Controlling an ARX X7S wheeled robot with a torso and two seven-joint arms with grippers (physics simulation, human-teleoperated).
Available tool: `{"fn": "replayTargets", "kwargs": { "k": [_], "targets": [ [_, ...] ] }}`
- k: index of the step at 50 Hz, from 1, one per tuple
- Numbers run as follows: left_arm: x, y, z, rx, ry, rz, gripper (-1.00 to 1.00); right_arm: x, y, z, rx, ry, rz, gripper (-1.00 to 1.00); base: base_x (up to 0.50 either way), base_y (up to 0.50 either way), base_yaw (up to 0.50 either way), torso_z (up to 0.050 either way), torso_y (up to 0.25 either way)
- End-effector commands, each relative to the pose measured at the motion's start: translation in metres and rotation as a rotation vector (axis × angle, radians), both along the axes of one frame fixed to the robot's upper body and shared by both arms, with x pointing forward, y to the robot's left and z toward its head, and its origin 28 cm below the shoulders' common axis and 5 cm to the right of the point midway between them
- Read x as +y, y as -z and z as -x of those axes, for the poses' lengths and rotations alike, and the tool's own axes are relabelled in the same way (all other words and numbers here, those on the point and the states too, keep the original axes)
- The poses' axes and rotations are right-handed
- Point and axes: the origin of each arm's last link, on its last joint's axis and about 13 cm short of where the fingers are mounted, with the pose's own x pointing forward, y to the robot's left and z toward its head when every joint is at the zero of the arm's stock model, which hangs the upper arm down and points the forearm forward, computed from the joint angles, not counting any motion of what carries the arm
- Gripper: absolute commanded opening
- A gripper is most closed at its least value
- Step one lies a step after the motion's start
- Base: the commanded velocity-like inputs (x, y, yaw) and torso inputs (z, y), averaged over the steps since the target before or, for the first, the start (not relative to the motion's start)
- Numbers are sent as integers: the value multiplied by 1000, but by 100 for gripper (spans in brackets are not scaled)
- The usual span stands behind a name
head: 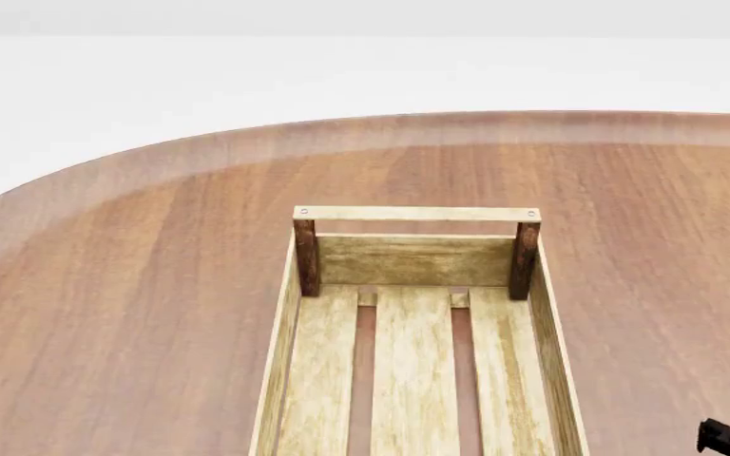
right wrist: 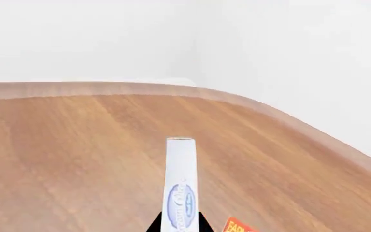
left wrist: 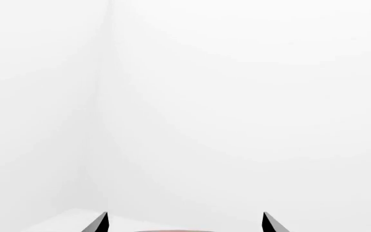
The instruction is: Pick up the cream cheese and put it in the tray.
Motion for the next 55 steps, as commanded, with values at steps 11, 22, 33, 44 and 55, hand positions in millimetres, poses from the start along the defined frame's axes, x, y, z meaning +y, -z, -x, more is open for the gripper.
{"fn": "replayTargets", "kwargs": {
  "k": [11, 22, 33, 44, 55],
  "targets": [
    [0, -1, 0, 4, -1, -1, 100, 6, -31, -43, -13, -108, 165, -100, 0, 0, 0, 0, 0],
    [1, -1, 0, 1, -2, 3, 100, 8, -45, -59, 6, -175, 220, -100, 0, 0, 0, 0, 1],
    [1, -1, 0, 2, 0, 3, 100, 12, -55, -69, 20, -271, 245, -100, 0, 0, 0, 0, 0],
    [1, -2, 1, 0, 0, 5, 100, 22, -63, -66, 38, -397, 267, -100, 0, 0, 0, 0, 1],
    [1, -2, 1, -1, -1, 5, 100, 29, -77, -73, 73, -500, 311, -100, 0, 0, 0, 0, 1]
  ]
}}
